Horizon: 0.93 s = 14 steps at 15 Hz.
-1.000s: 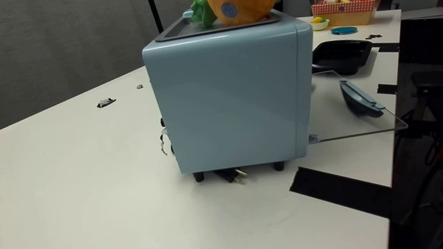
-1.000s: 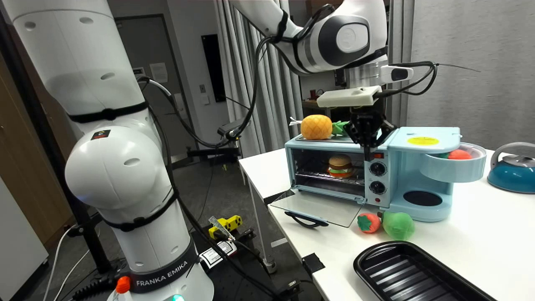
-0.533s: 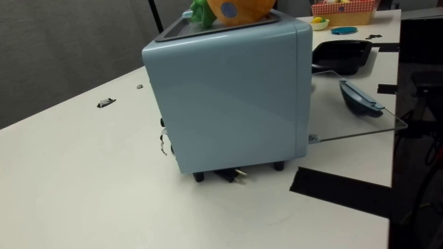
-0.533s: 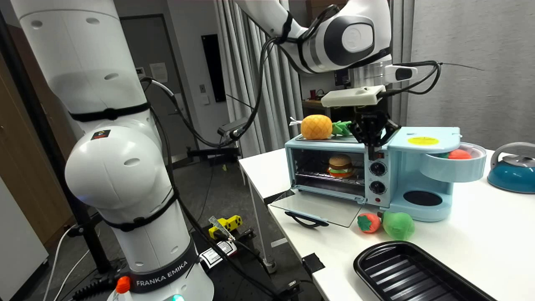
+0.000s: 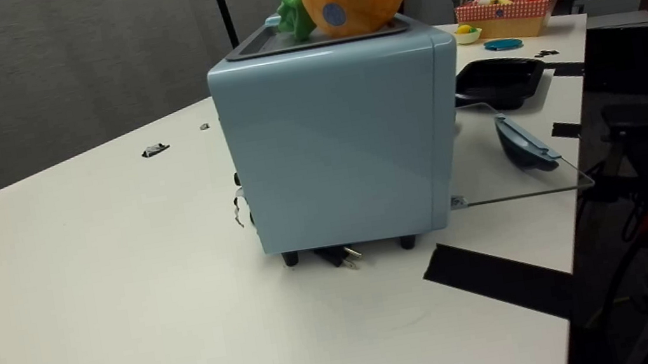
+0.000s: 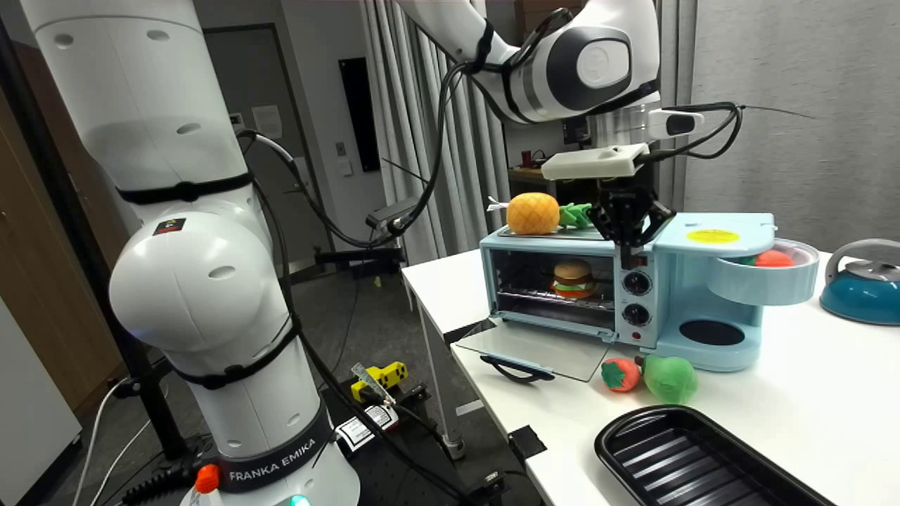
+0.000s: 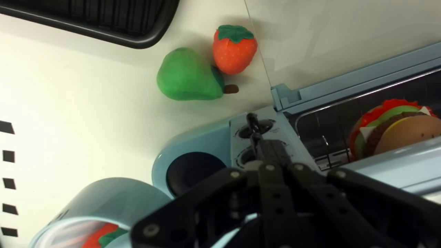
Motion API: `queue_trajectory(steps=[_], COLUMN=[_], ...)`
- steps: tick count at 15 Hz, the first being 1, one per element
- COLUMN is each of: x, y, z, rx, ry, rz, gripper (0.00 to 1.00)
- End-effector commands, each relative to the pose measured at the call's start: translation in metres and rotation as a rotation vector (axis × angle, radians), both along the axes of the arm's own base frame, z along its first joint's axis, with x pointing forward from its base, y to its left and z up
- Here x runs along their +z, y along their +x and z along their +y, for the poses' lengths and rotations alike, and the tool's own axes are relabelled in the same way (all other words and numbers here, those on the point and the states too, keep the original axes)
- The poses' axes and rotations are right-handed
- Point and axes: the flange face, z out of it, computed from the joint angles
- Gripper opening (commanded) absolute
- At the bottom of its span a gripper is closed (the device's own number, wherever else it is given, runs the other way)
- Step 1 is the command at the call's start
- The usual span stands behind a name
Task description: Press the button atop the oven, flip the switch on the front of the oven, push in the oven rack, flip the switch again, and then close the oven door
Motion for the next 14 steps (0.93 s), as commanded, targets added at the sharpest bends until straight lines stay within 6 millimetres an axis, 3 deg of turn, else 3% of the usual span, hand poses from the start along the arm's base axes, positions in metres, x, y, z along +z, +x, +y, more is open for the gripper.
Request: queue_trajectory(steps=[1, 14], x=[0.007, 0.008], y=[0.018, 0.032], z=[-0.007, -0.013], rx=[-0.024, -0.044], ry=[-0.023, -0.028], rz=[-0.02, -0.019], gripper=[0.0, 0.0])
